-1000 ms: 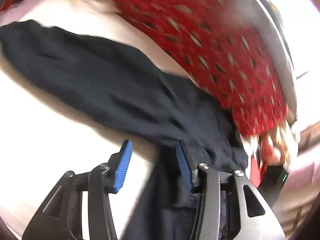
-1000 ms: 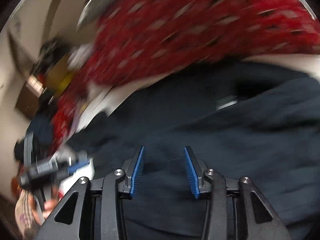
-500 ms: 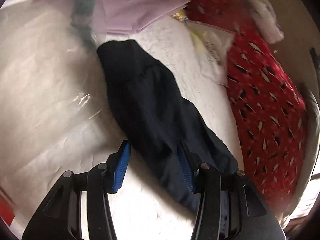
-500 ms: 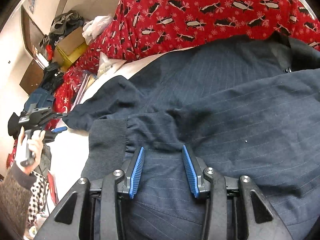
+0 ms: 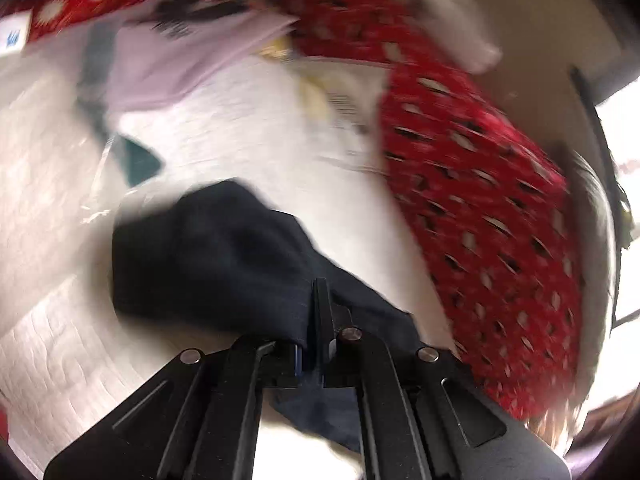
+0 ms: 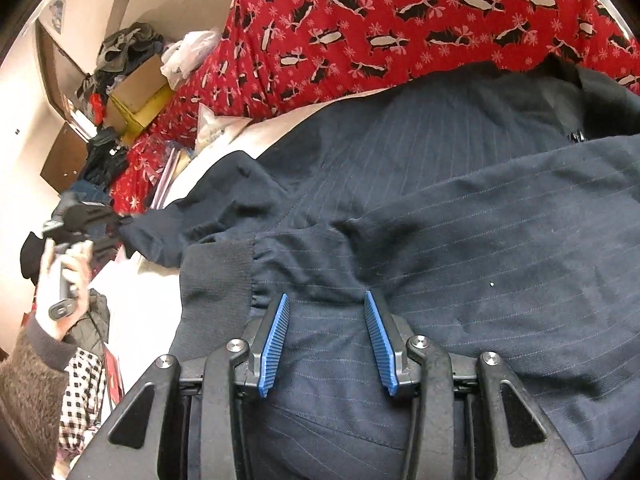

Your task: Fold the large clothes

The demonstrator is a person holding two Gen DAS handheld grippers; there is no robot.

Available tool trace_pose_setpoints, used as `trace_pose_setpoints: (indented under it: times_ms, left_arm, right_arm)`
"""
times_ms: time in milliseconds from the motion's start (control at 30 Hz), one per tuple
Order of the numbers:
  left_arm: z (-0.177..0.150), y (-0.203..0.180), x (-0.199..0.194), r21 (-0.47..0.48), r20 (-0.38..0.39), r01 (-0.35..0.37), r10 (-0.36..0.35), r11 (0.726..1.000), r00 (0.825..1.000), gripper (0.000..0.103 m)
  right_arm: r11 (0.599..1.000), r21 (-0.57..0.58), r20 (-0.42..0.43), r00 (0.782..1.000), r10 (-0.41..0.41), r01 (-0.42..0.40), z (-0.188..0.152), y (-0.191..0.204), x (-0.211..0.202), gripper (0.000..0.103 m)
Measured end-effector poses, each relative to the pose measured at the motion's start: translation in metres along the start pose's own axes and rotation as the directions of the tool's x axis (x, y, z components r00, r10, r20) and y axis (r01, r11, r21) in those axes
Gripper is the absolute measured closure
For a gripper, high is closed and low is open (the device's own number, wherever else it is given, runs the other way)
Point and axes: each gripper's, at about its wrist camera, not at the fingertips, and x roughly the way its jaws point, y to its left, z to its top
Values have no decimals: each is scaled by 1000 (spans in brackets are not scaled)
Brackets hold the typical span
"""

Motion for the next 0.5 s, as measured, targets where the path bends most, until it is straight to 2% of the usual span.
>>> trace_pose_setpoints:
  times_ms: [167,333,467,500]
  left_arm:
    - [-29,-42,-22,123,2,73,-74,990,997,101]
    - [-65,-85,-31,210,-28,135,-132,968,991,101]
    - [-96,-123,-32,263,-79,172,-156,949,985,101]
    - [-106,-134,-31,278,-94,179,-158,944,983,101]
  right_arm:
    - [998,51,-28,999,-37,38,12,-3,-16,61]
    - [987,133,-25,995,-93,95,18,-36,-51,60]
    - [967,176,-41,982,-182,186,19,-70,-83,60]
    - [958,171,-34,974,-226,229,19,-79,-94,60]
